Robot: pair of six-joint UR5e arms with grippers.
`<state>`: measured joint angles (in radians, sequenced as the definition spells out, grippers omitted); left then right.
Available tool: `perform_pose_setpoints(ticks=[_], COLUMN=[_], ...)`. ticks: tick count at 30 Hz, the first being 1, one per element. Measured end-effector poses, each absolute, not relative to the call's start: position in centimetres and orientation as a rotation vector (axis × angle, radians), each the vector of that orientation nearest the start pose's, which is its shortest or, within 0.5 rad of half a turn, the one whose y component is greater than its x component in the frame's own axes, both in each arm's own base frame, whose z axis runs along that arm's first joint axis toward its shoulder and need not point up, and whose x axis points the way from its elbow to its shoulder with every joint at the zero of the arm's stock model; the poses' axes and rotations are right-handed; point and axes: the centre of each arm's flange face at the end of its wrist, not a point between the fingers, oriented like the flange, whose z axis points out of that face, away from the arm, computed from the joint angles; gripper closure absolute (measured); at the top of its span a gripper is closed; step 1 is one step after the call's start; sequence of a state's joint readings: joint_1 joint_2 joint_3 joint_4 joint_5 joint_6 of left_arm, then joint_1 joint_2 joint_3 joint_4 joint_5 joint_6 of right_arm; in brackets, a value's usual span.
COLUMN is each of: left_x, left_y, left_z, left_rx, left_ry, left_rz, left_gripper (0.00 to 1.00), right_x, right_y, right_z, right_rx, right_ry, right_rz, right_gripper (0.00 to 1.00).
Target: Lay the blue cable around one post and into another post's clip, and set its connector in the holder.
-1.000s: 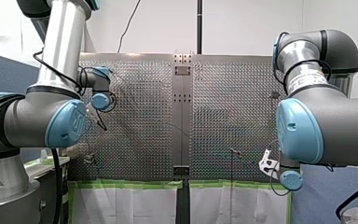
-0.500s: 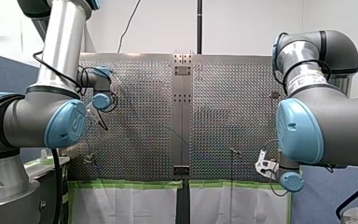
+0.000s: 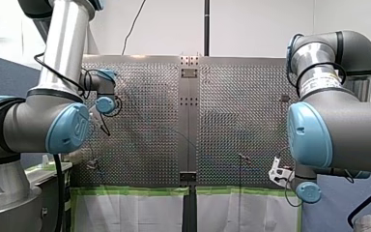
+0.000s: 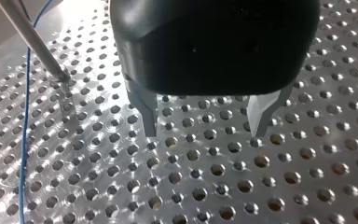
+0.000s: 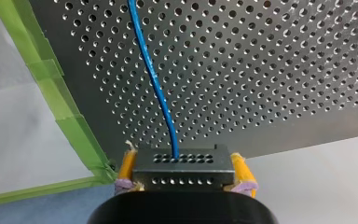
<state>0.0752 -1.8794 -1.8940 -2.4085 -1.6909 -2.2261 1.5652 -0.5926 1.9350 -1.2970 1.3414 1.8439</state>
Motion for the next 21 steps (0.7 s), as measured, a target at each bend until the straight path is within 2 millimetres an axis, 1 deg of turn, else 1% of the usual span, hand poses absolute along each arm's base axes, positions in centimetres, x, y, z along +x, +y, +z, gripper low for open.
perform_pose_setpoints(ticks=[9, 14, 21], left_x=[55.0, 53.3, 51.1], left_y=[-8.5, -8.7, -8.2], left_z=[24.1, 24.4, 25.0], left_rx=[-0.671, -0.695, -0.723], left_ry=[1.399, 1.432, 1.426], left_rz=[-0.317, -0.297, -0.305], left_gripper=[0.0, 0.0, 0.0], right_x=[15.4, 15.6, 15.8], right_y=[-53.4, -53.3, -53.2], right_z=[-8.7, -8.7, -8.8], right_rx=[1.273, 1.279, 1.288], right_ry=[-1.39, -1.4, -1.409], right_rz=[1.564, 1.565, 1.563], right_gripper=[1.0, 1.0, 1.0])
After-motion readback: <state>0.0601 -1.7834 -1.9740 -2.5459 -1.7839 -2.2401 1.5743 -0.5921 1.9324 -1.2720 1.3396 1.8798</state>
